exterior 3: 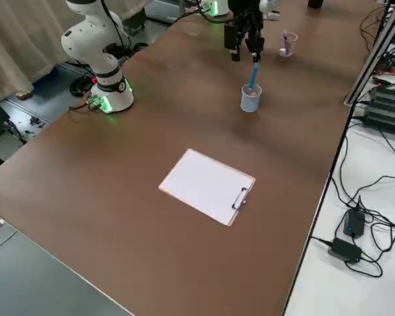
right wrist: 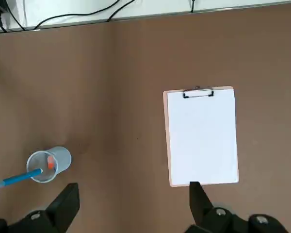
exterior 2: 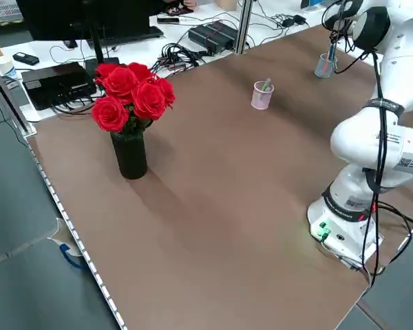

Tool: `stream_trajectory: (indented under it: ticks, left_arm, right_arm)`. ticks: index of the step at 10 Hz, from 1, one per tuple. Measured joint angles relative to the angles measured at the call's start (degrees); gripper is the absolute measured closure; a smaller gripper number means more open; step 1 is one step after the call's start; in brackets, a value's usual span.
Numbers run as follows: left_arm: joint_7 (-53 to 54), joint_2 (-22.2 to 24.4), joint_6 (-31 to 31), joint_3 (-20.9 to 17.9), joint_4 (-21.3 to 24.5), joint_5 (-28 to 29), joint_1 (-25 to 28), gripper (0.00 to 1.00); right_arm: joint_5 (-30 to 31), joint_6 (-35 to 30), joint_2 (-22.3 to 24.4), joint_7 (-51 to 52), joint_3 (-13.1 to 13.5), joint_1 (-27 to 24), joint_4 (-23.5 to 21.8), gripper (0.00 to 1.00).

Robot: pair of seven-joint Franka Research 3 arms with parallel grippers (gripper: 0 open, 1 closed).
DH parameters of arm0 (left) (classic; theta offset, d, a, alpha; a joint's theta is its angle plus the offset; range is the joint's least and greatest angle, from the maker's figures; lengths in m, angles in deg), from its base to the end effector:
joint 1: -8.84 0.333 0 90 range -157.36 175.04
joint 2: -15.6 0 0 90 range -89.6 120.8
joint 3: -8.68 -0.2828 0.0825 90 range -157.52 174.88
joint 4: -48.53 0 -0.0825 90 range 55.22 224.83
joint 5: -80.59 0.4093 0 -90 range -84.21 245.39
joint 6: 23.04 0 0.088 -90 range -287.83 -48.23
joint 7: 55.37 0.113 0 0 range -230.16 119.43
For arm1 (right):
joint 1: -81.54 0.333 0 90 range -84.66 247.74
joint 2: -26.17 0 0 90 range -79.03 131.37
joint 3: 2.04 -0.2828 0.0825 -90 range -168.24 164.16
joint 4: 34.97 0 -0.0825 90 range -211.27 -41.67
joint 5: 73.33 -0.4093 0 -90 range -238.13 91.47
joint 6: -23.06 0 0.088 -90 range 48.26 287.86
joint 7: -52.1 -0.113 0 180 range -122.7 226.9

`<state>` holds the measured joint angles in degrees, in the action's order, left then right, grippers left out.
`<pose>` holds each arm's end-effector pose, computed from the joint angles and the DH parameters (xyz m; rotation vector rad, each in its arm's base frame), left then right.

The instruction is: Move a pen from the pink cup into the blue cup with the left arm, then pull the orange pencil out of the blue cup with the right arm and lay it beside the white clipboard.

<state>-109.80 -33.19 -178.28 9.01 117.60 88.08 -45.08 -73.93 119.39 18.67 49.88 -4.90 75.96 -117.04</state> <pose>0.4686 -0.6557 0.3023 2.5948 -0.1216 0.6080 0.6273 -0.0306 0.5864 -3.1167 0.1366 -0.1846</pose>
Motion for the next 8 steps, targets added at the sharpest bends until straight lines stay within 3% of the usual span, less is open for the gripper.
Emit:
stream_trajectory:
  ticks: [1, 2, 6, 7, 8]
  left_arm:
    - [0.0, 0.0, 0.0, 0.0, 0.0, 0.0, -0.3, 0.81]
    - [0.0, 0.0, 0.0, 0.0, -0.2, 0.0, -0.5, 0.71]
    - [0.0, 0.3, 0.8, -0.3, -1.4, 0.0, -0.5, 0.09]
    - [0.0, 1.3, 3.4, -0.5, -1.6, 0.0, -0.1, 0.0]
    - [0.0, 3.0, 7.5, -0.7, -1.6, 0.0, 1.0, 0.0]
  right_arm:
    - [0.0, 0.0, 0.0, 0.0, 0.3, 0.0, 0.0, 0.0]
    - [0.0, 0.0, 0.0, 0.0, 0.6, 0.0, 0.0, 0.0]
    - [0.0, -0.1, 0.0, 0.0, 0.8, 0.0, -0.1, 0.0]
    - [-0.1, -0.1, 0.0, 0.0, 0.8, 0.0, -0.2, 0.0]
    - [-0.2, -0.2, -0.1, 0.0, 0.7, 0.0, -0.2, 0.0]
